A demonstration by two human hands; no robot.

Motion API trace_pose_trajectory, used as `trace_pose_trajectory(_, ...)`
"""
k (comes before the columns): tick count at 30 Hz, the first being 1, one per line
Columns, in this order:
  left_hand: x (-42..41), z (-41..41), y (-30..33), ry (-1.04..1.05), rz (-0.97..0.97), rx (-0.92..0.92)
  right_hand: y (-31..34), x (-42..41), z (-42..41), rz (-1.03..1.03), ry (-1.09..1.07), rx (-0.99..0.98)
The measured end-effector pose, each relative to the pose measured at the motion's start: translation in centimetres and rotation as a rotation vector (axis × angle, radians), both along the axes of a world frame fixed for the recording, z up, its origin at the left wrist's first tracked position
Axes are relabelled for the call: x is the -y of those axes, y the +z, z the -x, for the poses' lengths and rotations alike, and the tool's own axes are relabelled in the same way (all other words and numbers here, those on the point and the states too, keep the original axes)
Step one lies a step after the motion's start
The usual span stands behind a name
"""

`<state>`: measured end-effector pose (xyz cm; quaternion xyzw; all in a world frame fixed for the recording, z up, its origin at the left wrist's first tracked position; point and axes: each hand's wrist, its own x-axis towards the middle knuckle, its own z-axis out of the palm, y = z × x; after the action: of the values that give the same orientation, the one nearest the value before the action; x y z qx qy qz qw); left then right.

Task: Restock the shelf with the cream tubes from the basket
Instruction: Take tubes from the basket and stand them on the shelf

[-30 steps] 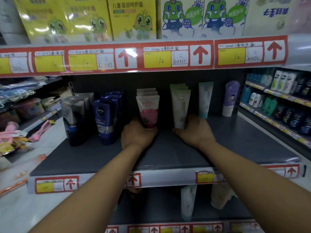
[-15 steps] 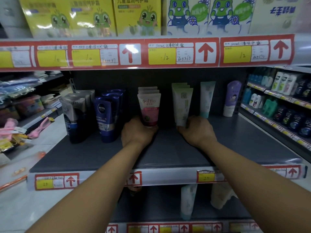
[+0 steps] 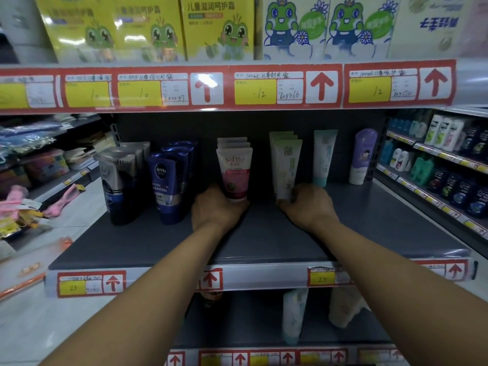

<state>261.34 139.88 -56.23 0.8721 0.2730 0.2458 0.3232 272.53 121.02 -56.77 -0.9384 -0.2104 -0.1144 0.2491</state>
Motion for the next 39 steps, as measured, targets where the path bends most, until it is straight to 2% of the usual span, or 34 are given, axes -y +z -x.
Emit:
trace_pose_trajectory(4,0.5,0.7,0.4,-0.02,-0.031,-0.016,0.5,0.4,0.9,0.074,0.011,0.029)
trace_pose_trajectory(9,0.7,2.4,1.0,-0.048,-0.056,-0.061,1.8,1.8,3.5,0.065,0.051,-0.018)
trace_pose_trajectory(15,2.3,6.5,1.7,-0.049,-0.223,-0.129,2.3,3.3,8.7,0.021,0.068,0.044)
trace_pose_trajectory(23,5.9,12.2,3.5,-0.061,-0.346,0.006,0.8,4.3,14.8,-0.138,0.11,0.211)
trace_pose_trajectory(31,9.8,18.3,1.0,-0.106,-0.253,0.105,-2.6,7.6,20.6,-0.199,0.14,0.191)
trace_pose_trajectory(39,13.8,22.4,-5.5,-0.193,-0.178,0.025,-10.3,11.1,25.4,-0.112,0.11,0.011)
